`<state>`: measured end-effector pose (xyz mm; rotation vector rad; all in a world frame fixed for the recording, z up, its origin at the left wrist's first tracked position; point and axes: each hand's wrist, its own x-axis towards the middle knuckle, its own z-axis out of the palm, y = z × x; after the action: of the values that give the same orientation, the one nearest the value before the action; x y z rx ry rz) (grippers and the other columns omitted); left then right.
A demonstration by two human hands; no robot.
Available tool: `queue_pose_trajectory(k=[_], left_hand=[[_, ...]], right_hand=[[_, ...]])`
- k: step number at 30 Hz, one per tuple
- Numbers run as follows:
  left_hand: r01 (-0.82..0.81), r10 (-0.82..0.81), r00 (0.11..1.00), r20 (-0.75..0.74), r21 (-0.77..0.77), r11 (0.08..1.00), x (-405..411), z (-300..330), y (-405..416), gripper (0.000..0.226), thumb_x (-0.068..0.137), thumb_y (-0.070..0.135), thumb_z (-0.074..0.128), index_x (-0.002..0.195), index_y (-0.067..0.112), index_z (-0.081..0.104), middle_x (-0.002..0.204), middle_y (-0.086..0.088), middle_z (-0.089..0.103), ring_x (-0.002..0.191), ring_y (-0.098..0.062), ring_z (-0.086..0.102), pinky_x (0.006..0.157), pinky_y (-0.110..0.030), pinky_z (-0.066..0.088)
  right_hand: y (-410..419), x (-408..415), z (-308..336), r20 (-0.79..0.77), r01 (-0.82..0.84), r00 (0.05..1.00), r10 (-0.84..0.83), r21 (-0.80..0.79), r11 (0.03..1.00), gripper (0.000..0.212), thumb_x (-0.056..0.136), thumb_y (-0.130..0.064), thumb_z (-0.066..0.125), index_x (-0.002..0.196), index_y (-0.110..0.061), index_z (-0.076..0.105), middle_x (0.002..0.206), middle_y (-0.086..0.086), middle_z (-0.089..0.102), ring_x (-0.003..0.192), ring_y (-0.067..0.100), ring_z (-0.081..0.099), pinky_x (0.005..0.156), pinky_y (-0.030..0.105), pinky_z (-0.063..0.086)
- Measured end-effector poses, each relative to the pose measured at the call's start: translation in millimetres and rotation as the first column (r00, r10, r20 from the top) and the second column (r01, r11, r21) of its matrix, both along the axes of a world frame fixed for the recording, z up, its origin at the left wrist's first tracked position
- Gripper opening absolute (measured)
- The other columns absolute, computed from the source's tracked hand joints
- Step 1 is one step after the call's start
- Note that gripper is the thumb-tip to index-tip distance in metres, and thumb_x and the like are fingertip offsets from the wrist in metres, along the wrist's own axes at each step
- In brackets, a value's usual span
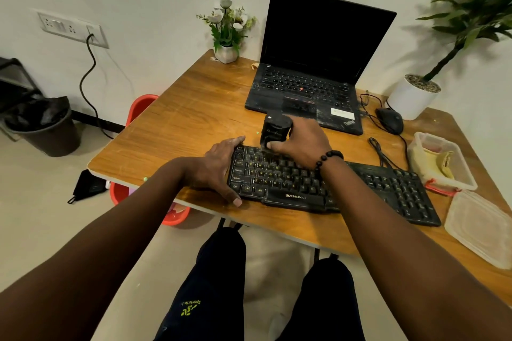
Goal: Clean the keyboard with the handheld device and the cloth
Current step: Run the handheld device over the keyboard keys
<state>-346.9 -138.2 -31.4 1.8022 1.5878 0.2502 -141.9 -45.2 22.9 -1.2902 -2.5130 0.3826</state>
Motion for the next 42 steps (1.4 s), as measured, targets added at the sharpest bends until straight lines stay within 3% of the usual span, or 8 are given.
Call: queue_pose_trajectory(k=[10, 14, 21, 26, 30, 34, 39, 42], left_hand=[[-0.085, 0.083, 0.996, 0.034, 0.064, 0.994, 2.8, -6.5, -2.5, 0.152, 0.053, 0.047, 0.096, 0.158, 0.027, -0.012, 0.162, 0.001, 0.009, 0.148, -0.02, 0.01, 0.123, -0.045, 0.014], [-0.102, 0.099, 0.994, 0.045, 0.072, 0.992, 2.6, -8.4, -3.5, 0.154, 0.052, 0.048, 0.096, 0.158, 0.028, -0.013, 0.163, 0.001, 0.009, 0.149, -0.021, 0.009, 0.124, -0.046, 0.013], [-0.096, 0.094, 0.995, 0.029, 0.062, 0.993, 2.5, -8.5, -4.1, 0.154, 0.052, 0.052, 0.095, 0.157, 0.028, -0.016, 0.163, 0.001, 0.008, 0.149, -0.021, 0.009, 0.124, -0.048, 0.013], [-0.102, 0.1, 0.994, 0.039, 0.042, 0.994, -0.3, -11.3, -3.0, 0.159, 0.049, 0.056, 0.095, 0.156, 0.031, -0.02, 0.163, 0.001, 0.006, 0.15, -0.023, 0.007, 0.124, -0.051, 0.013], [-0.098, 0.096, 0.995, 0.031, 0.046, 0.994, -0.4, -12.2, -2.8, 0.16, 0.045, 0.062, 0.092, 0.156, 0.03, -0.019, 0.163, 0.002, 0.006, 0.15, -0.022, 0.007, 0.124, -0.051, 0.012], [-0.099, 0.098, 0.995, 0.015, 0.053, 0.994, -0.3, -14.7, -3.5, 0.162, 0.037, 0.073, 0.085, 0.156, 0.032, -0.018, 0.163, 0.002, 0.007, 0.15, -0.023, 0.008, 0.124, -0.05, 0.013], [-0.107, 0.107, 0.994, 0.012, 0.049, 0.993, -0.4, -16.4, -2.2, 0.162, 0.037, 0.075, 0.086, 0.156, 0.034, -0.017, 0.164, 0.002, 0.006, 0.151, -0.024, 0.006, 0.124, -0.052, 0.013], [-0.107, 0.107, 0.994, 0.006, 0.05, 0.993, 0.2, -15.9, -1.7, 0.158, 0.047, 0.062, 0.092, 0.157, 0.03, -0.016, 0.165, 0.001, 0.005, 0.151, -0.024, 0.005, 0.124, -0.051, 0.013]], right_hand=[[6.0, -1.3, -6.6, -0.016, -0.051, 0.999, 0.05, -0.08, 0.996, 0.043, 0.075, -0.041, 0.076, 0.112, -0.025, 0.061, 0.101, -0.007, 0.066, 0.095, 0.014, 0.059, 0.076, 0.031, 0.049], [3.0, -5.5, -2.9, 0.177, -0.014, 0.984, -0.011, 0.142, 0.99, 0.038, 0.078, -0.04, 0.074, 0.109, -0.025, 0.059, 0.098, -0.006, 0.059, 0.097, 0.014, 0.052, 0.076, 0.032, 0.048], [-1.5, -6.5, -1.0, 0.18, -0.019, 0.984, -0.001, 0.11, 0.994, 0.037, 0.079, -0.04, 0.073, 0.11, -0.026, 0.06, 0.099, -0.007, 0.061, 0.098, 0.015, 0.052, 0.073, 0.031, 0.046], [-1.2, -8.7, -0.1, -0.046, -0.04, 0.998, 0.034, -0.117, 0.992, 0.039, 0.076, -0.039, 0.077, 0.108, -0.022, 0.062, 0.097, -0.008, 0.066, 0.089, 0.012, 0.06, 0.072, 0.027, 0.05], [4.0, -8.8, -2.1, 0.11, 0.026, 0.993, -0.03, 0.041, 0.999, 0.036, 0.078, -0.036, 0.075, 0.108, -0.021, 0.062, 0.102, -0.001, 0.066, 0.101, 0.019, 0.056, 0.073, 0.031, 0.047], [6.5, -3.4, -0.8, -0.014, -0.017, 1.0, 0.015, -0.137, 0.99, 0.041, 0.075, -0.037, 0.078, 0.109, -0.02, 0.062, 0.098, -0.005, 0.066, 0.088, 0.011, 0.059, 0.068, 0.021, 0.047], [5.7, -8.6, 0.2, 0.104, -0.01, 0.995, 0.006, 0.036, 0.999, 0.034, 0.078, -0.034, 0.075, 0.105, -0.019, 0.061, 0.099, -0.002, 0.065, 0.094, 0.015, 0.055, 0.072, 0.026, 0.047], [2.9, -14.1, 1.2, -0.002, -0.086, 0.996, 0.086, -0.079, 0.993, 0.038, 0.075, -0.035, 0.077, 0.106, -0.02, 0.062, 0.093, -0.008, 0.064, 0.087, 0.01, 0.058, 0.064, 0.016, 0.042]])
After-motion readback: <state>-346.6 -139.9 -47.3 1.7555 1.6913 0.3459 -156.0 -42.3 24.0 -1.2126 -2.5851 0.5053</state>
